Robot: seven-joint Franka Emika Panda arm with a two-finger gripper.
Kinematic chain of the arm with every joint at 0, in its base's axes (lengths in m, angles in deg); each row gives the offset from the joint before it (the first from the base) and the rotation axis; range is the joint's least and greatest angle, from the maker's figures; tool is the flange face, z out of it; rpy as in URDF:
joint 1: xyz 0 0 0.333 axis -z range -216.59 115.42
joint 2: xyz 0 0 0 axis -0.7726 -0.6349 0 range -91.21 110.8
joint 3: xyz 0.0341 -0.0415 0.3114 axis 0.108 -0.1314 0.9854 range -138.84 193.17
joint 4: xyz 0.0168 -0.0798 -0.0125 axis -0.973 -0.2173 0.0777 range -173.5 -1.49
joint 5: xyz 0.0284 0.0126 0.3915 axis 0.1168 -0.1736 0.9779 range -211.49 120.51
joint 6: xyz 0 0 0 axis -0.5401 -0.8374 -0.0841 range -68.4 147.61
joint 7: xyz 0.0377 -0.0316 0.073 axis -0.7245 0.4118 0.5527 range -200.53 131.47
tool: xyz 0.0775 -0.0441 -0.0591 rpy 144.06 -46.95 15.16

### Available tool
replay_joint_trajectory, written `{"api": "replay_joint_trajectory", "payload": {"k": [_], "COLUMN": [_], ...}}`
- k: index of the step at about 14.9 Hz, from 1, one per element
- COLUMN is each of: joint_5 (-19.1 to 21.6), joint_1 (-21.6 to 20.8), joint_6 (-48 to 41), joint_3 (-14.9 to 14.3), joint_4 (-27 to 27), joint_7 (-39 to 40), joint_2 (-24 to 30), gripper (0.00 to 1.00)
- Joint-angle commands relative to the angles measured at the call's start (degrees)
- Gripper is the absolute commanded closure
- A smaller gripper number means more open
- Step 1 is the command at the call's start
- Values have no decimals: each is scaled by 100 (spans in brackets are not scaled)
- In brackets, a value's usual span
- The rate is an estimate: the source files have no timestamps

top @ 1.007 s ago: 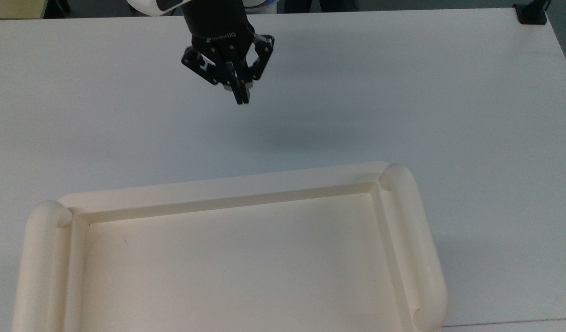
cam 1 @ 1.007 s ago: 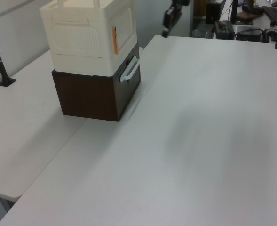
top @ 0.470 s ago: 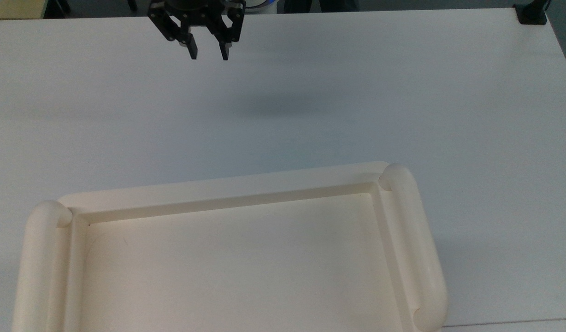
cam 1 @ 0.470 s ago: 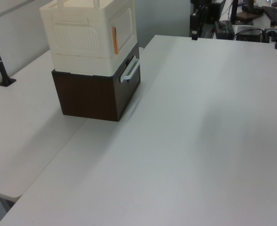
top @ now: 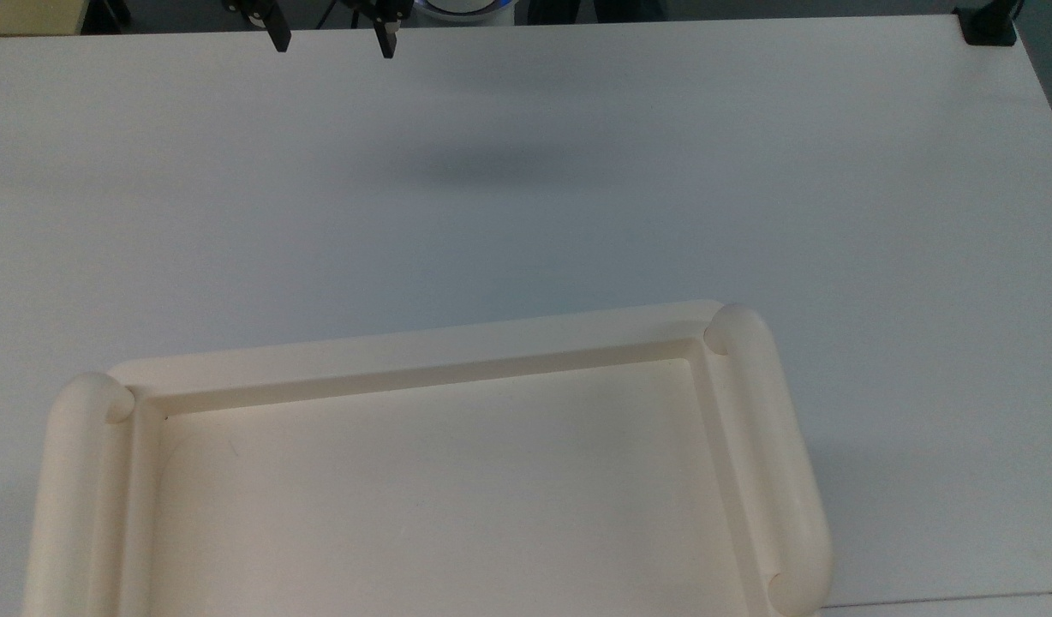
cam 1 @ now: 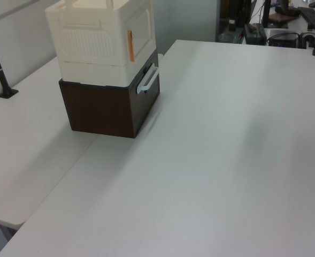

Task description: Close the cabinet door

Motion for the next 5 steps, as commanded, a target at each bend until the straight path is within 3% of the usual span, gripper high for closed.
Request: {"api": "replay_joint_trajectory", "payload": {"k": [1,5], "joint_5": [-101,-101], "joint_1": [275,398], "joint_6": [-47,-21], "joint_3": [255,255], "joint_4": [-300,-292], "joint_7": [-115,-115], "joint_2": [277,321], "gripper": [0,0]}}
